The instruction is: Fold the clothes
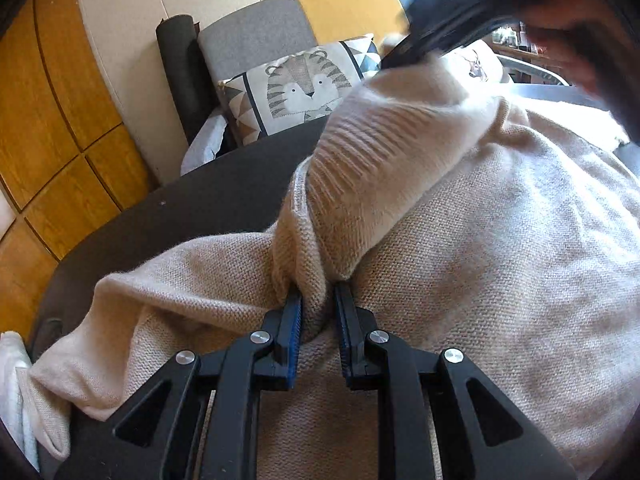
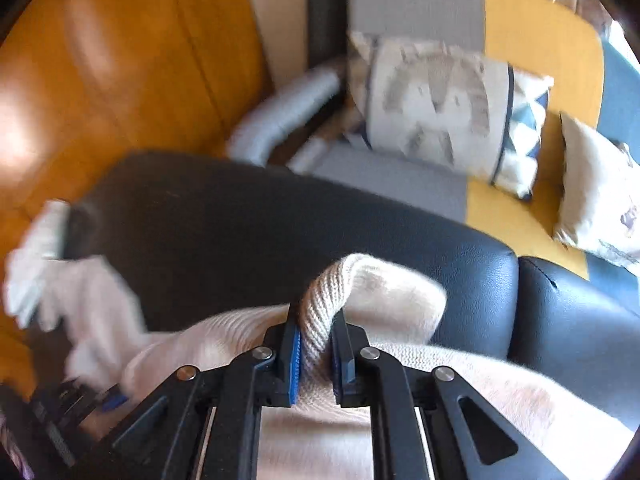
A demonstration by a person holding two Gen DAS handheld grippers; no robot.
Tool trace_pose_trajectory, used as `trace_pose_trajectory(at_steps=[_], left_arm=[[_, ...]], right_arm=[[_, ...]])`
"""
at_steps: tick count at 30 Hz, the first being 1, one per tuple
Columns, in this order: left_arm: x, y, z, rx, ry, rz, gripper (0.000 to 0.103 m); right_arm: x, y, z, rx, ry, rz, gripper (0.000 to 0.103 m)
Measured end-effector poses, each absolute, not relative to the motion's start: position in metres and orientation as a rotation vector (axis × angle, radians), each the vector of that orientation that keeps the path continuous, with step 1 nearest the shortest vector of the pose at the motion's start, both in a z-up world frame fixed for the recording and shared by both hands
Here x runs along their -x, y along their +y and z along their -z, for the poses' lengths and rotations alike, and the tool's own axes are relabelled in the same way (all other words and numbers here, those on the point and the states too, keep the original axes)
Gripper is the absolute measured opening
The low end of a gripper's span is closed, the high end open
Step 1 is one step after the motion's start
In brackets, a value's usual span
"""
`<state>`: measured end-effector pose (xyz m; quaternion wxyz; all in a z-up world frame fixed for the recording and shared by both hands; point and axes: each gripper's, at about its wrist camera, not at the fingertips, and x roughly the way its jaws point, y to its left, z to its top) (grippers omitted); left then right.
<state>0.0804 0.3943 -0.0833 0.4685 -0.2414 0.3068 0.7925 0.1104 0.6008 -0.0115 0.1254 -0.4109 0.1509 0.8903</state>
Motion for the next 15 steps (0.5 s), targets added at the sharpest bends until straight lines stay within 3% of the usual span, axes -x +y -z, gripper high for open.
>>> trace_pose_trajectory(at_steps=[4,8,11,12,13,15], left_arm=[[-0.081,0.395,0.083,0.591,0.759,-1.944,0.017],[-0.081,0.395,0.081,0.592,0.763,-1.943,0.017],[-0.081,0.396,0.077,0.598,0.767,-1.938,0.018],[-0.081,0.396,0.075,0.602,0.768,-1.934,0.018],[-0.079,0.395,0.070,0.614,0.757,-1.918,0.018],[-0.075,0.391,0.057,0.628,0.701,-1.881,0.018]], right_arm=[[-0.180,0.563,0.005,1.044,0.316,-2.723,0.010],[-0.237,0.528,0.040,1.063,0.303,-2.744,0.010],[-0.251,0.518,0.075,1.139,0.469,-2.688,0.013],[-0.261,0.520,0.077,1.066,0.580,-2.702,0.015],[-0.268,0.523,0.076,1.019,0.697,-2.709,0.028],[-0.275,0.533,0.075,0.947,0.923,-2.701,0.030]])
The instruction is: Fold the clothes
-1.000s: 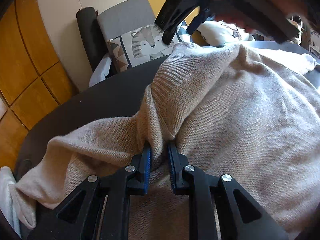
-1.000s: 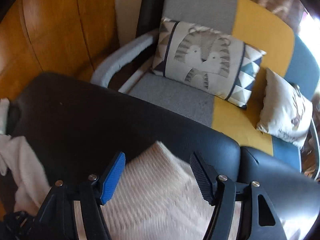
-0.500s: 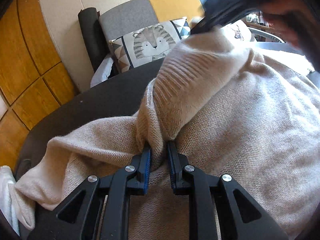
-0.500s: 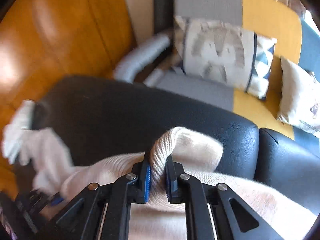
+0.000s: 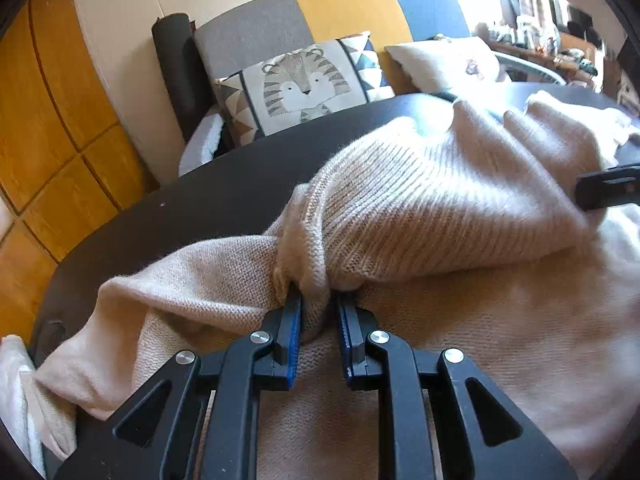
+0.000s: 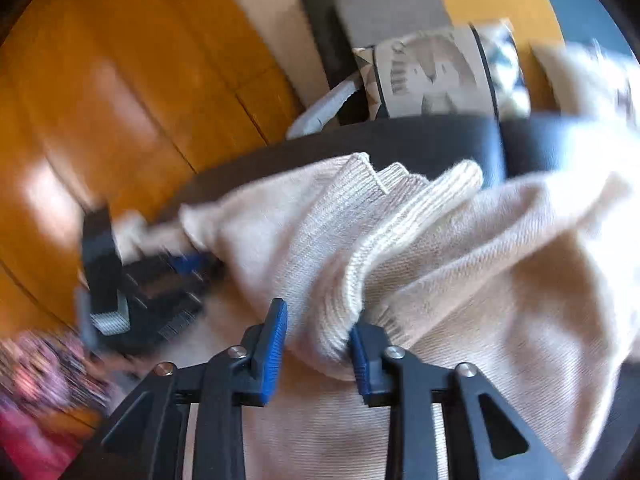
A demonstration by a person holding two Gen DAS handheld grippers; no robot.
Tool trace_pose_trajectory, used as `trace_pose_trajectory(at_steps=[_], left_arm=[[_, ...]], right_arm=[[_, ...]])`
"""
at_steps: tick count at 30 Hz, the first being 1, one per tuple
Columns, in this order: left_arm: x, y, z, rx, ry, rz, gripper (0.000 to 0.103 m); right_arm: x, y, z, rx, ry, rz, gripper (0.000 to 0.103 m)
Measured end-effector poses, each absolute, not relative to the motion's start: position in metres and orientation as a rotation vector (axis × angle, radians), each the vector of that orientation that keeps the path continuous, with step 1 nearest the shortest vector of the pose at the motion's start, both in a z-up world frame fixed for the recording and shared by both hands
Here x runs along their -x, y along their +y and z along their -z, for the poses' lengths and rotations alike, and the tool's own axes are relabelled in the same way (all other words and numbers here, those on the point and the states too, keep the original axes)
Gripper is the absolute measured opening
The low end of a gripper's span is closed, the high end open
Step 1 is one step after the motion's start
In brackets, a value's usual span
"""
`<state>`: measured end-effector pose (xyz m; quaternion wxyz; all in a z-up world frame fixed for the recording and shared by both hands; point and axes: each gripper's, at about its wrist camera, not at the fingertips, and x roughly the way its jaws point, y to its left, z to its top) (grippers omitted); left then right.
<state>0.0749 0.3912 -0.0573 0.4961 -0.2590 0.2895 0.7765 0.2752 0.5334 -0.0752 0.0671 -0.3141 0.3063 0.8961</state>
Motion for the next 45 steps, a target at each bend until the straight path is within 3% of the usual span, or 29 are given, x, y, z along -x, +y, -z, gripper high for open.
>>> trace_pose_trajectory(at_steps=[4,6,8,9,12,13,15,19,25,30,31,32,34,41,45], left_arm=[[-0.069,0.391,0.010,0.553,0.601,-1.849,0.020],[-0.066,0.408,-0.002,0.536,0.621,-1.841,0.028],[-0.064,0.426,-0.010,0.534,0.648,-1.827,0.043],[-0.063,0.436,-0.011,0.550,0.665,-1.811,0.045],[-0.065,0.462,-0.002,0.605,0.754,-1.754,0.045],[-0.064,0.471,0.004,0.642,0.787,-1.715,0.045],[-0.067,0.483,0.015,0.683,0.847,-1.674,0.045],[-0.067,0.501,0.035,0.708,0.922,-1.679,0.045],[-0.064,0.501,0.037,0.849,0.707,-1.524,0.045],[-0.057,0.502,0.050,0.948,0.652,-1.518,0.048],[-0.057,0.501,0.050,0.955,0.625,-1.527,0.045],[-0.057,0.499,0.051,0.962,0.599,-1.537,0.023],[-0.059,0.495,0.048,0.969,0.570,-1.544,0.012],[-0.058,0.488,-0.016,0.766,0.514,-1.651,0.009],[-0.040,0.505,-0.061,0.560,0.495,-1.878,0.013]], right_arm=[[-0.287,0.546,0.073,0.852,1.045,-2.640,0.030],[-0.293,0.552,0.072,0.807,1.090,-2.619,0.030],[-0.293,0.558,0.071,0.778,1.133,-2.586,0.030],[-0.294,0.561,0.071,0.763,1.155,-2.570,0.030],[-0.290,0.563,0.073,0.734,1.182,-2.550,0.029],[-0.289,0.562,0.076,0.726,1.163,-2.550,0.018],[-0.289,0.560,0.083,0.748,1.102,-2.523,0.008],[-0.295,0.562,0.084,0.714,1.095,-2.508,0.007],[-0.296,0.570,0.089,0.678,1.155,-2.520,0.007],[-0.294,0.572,0.091,0.668,1.177,-2.524,0.007],[-0.294,0.572,0.091,0.668,1.174,-2.524,0.007],[-0.294,0.572,0.091,0.668,1.171,-2.523,0.007],[-0.294,0.571,0.090,0.671,1.158,-2.520,0.007],[-0.277,0.573,0.058,0.768,1.004,-2.515,0.007],[-0.245,0.602,0.000,0.682,0.817,-2.540,0.007]])
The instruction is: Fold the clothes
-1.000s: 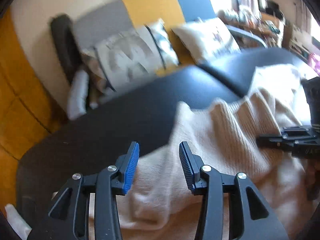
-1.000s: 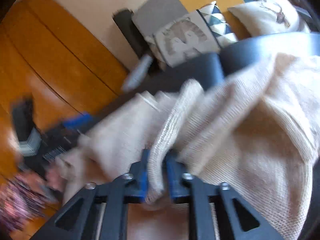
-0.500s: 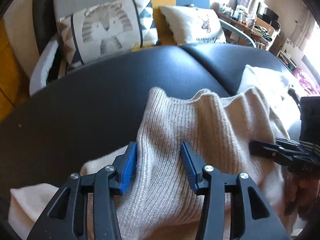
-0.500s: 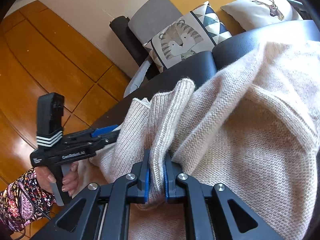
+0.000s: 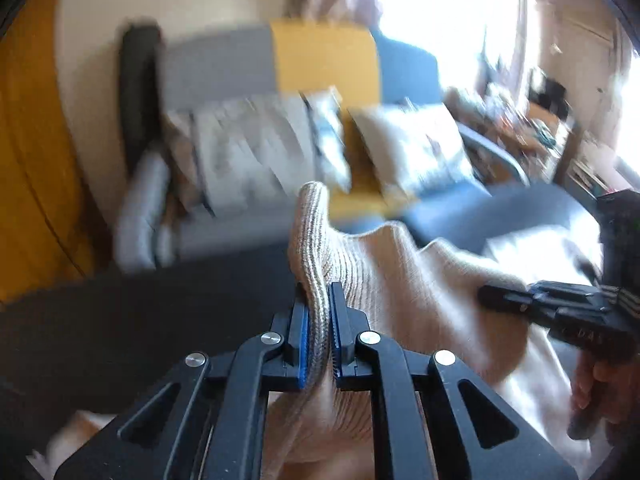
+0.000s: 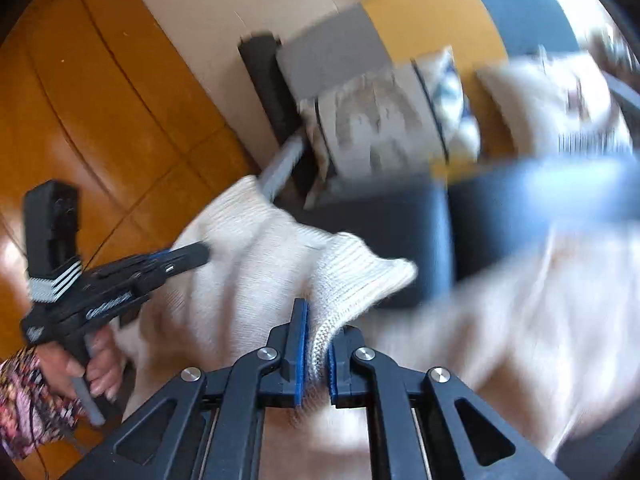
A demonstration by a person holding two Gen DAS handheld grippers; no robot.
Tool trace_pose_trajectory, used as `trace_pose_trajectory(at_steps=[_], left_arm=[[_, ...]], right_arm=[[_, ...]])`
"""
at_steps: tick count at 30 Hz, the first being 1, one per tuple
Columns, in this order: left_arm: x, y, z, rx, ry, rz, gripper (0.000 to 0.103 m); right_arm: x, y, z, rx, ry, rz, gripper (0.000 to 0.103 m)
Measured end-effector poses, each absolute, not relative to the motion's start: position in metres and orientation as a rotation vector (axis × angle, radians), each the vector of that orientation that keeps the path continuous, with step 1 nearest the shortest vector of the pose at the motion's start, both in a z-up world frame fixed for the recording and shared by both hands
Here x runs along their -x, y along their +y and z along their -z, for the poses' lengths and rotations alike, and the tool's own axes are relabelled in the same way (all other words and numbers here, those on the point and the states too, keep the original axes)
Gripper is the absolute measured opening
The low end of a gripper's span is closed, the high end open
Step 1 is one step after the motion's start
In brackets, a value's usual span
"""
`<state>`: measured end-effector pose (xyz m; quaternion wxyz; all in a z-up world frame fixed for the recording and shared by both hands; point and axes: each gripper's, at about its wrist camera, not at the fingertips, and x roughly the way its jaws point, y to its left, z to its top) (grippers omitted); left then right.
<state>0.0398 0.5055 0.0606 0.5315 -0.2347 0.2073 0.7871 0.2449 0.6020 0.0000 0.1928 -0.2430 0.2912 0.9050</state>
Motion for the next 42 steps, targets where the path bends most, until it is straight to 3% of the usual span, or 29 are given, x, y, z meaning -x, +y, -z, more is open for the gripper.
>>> trace_pose_trajectory(at_steps=[1,2,4,6,9,13,19,24,26,29,31,34,42], left_arm=[[-0.035,0.511,-0.071,0.498,0.494,-1.943,0.016],[-0.030,0.518,-0.068,0.498,0.562,-2.000,0.039],[-0.020,0.532,-0.057,0.525,0.730,-2.106,0.071],[-0.016,0.519,-0.046,0.512,0.743,-2.162,0.070],[-0.017,0.476,-0.024,0.516,0.612,-2.174,0.070],[-0.022,0.429,0.019,0.702,0.484,-2.087,0.070],[-0.031,0.402,0.081,0.972,0.419,-1.995,0.071],[-0.041,0.409,0.086,0.950,0.474,-2.000,0.078],[-0.044,0.410,0.087,0.937,0.486,-2.008,0.078],[-0.044,0.410,0.087,0.942,0.470,-2.001,0.079],[-0.041,0.406,0.085,0.941,0.474,-2.000,0.080],[-0.043,0.403,0.085,0.935,0.483,-1.979,0.080],[-0.082,0.405,0.086,0.869,0.555,-1.881,0.081]], right_arm=[[-0.238,0.609,-0.012,0.635,0.765,-2.524,0.007],[-0.229,0.619,-0.023,0.597,0.717,-2.489,0.009],[-0.209,0.639,-0.035,0.583,0.663,-2.406,0.035],[-0.197,0.660,-0.022,0.720,0.715,-2.229,0.035],[-0.220,0.652,0.004,0.700,0.825,-2.189,0.035],[-0.249,0.622,0.040,0.739,0.853,-2.219,0.035],[-0.274,0.573,0.051,0.830,0.544,-2.254,0.035],[-0.287,0.590,0.044,0.918,0.279,-2.122,0.035],[-0.292,0.615,0.049,0.975,0.254,-2.045,0.035],[-0.304,0.653,0.060,1.053,0.291,-1.983,0.036],[-0.319,0.670,0.060,1.041,0.388,-2.008,0.046],[-0.345,0.684,0.059,1.042,0.508,-2.005,0.046],[-0.400,0.664,0.055,1.153,0.438,-1.889,0.047]])
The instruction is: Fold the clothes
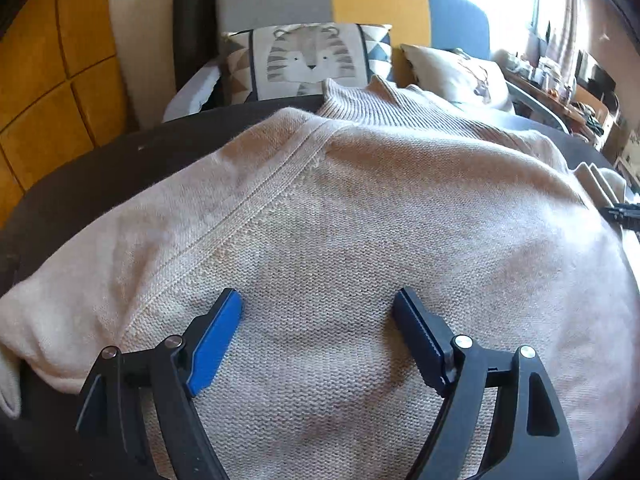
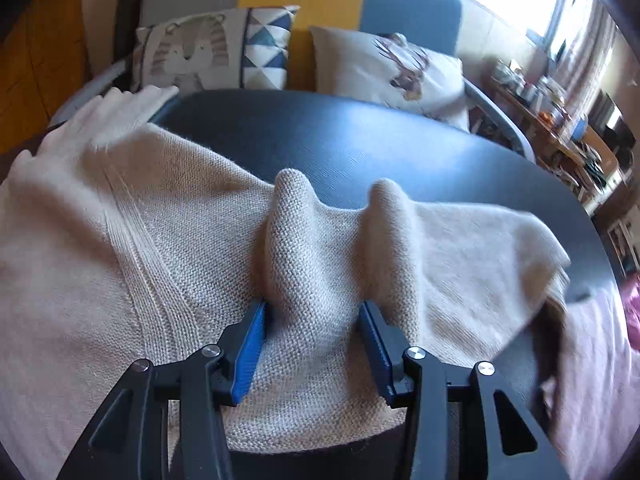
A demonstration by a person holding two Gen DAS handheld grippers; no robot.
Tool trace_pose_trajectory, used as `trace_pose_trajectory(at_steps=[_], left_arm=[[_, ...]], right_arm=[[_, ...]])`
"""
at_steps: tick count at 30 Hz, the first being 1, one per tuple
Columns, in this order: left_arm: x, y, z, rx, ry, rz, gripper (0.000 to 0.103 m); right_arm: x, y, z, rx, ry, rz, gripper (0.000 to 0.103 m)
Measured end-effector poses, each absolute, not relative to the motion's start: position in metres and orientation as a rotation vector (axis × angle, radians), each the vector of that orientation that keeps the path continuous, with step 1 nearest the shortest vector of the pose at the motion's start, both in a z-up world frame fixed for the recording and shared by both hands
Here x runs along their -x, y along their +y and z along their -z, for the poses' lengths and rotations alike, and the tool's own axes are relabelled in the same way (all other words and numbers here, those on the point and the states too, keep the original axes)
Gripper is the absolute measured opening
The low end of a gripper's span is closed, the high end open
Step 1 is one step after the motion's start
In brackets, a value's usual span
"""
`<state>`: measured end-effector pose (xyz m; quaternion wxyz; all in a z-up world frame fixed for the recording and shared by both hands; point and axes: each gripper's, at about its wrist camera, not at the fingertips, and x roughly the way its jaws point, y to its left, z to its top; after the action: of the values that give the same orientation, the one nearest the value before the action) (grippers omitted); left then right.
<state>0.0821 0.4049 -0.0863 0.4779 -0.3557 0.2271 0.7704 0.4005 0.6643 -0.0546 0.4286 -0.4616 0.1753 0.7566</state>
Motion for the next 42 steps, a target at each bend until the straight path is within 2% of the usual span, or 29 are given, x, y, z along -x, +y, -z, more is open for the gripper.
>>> trace_pose_trajectory(at_steps=[2,8,13,19,27,33,34,38,42], left_arm=[[-0.081,0.404,0.087,0.873,0.546,-1.880,0.082],[-0.079,0.403,0.090,0.865,0.534,-1.886,0.083],[-0.079,0.401,0.092,0.860,0.523,-1.892,0.085],[-0.078,0.401,0.093,0.854,0.513,-1.900,0.087],[-0.075,0.402,0.096,0.862,0.484,-1.903,0.090],[-0.073,0.401,0.099,0.858,0.462,-1.908,0.091],[-0.072,0.401,0.099,0.859,0.458,-1.906,0.091],[-0.075,0.401,0.099,0.858,0.453,-1.910,0.091],[-0.078,0.401,0.099,0.859,0.455,-1.913,0.092]], right_arm=[[-0.404,0.666,0.051,1.161,0.467,-1.844,0.047],[-0.341,0.619,0.009,0.953,0.209,-2.077,0.047],[-0.243,0.613,0.021,0.988,0.137,-2.257,0.046],[-0.152,0.628,0.050,1.086,0.194,-2.305,0.040],[-0.131,0.653,0.079,1.067,0.212,-2.170,0.040],[-0.115,0.662,0.083,1.065,0.109,-2.164,0.042],[-0.117,0.664,0.081,1.064,0.122,-2.172,0.044],[-0.149,0.676,0.064,0.986,0.416,-2.219,0.044],[-0.200,0.635,0.045,0.882,0.525,-2.304,0.044]])
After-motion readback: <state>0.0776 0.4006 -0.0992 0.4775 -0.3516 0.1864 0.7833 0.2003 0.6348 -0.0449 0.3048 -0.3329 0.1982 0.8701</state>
